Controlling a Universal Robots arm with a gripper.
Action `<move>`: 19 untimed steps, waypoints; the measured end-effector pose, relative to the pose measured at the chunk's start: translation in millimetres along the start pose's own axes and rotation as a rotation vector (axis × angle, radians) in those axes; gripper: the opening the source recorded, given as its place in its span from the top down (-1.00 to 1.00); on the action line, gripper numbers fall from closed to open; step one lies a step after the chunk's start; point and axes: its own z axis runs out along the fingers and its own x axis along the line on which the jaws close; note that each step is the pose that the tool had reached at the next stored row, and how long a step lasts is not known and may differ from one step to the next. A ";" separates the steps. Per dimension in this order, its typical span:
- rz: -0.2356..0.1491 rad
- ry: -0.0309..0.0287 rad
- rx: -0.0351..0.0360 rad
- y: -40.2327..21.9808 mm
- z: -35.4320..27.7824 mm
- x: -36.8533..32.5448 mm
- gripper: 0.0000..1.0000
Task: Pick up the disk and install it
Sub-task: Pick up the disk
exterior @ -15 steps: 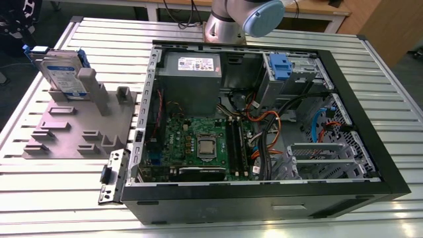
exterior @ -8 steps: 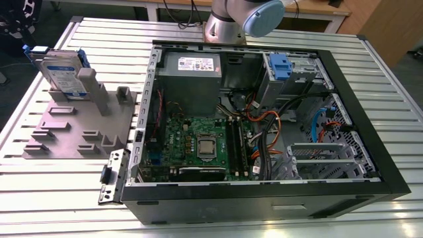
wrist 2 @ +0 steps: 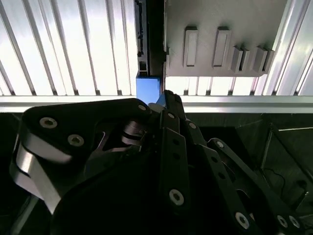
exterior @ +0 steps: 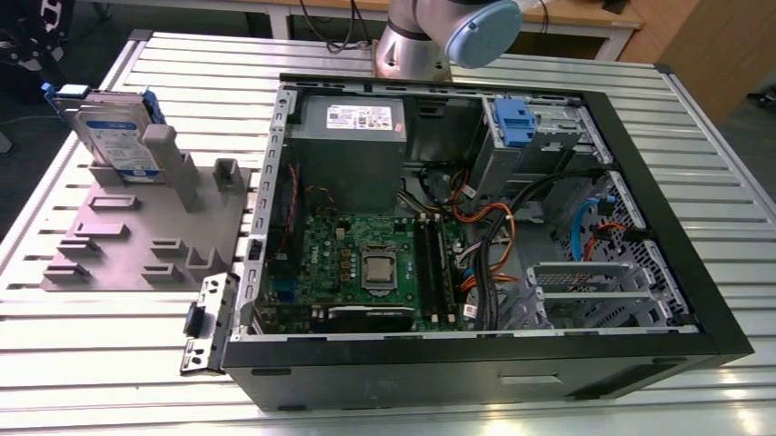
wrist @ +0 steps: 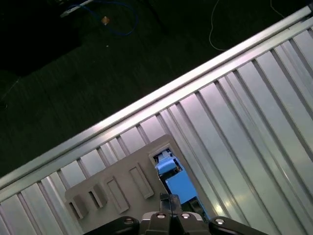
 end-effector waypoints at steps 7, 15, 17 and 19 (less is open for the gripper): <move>-0.119 0.0059 -0.0007 0.0 0.0 0.0 0.79; -0.127 0.0063 -0.0008 0.0 0.0 0.0 0.79; -0.127 0.0063 -0.0007 0.0 0.0 0.0 0.79; -0.127 0.0063 -0.0007 0.0 0.0 0.0 0.79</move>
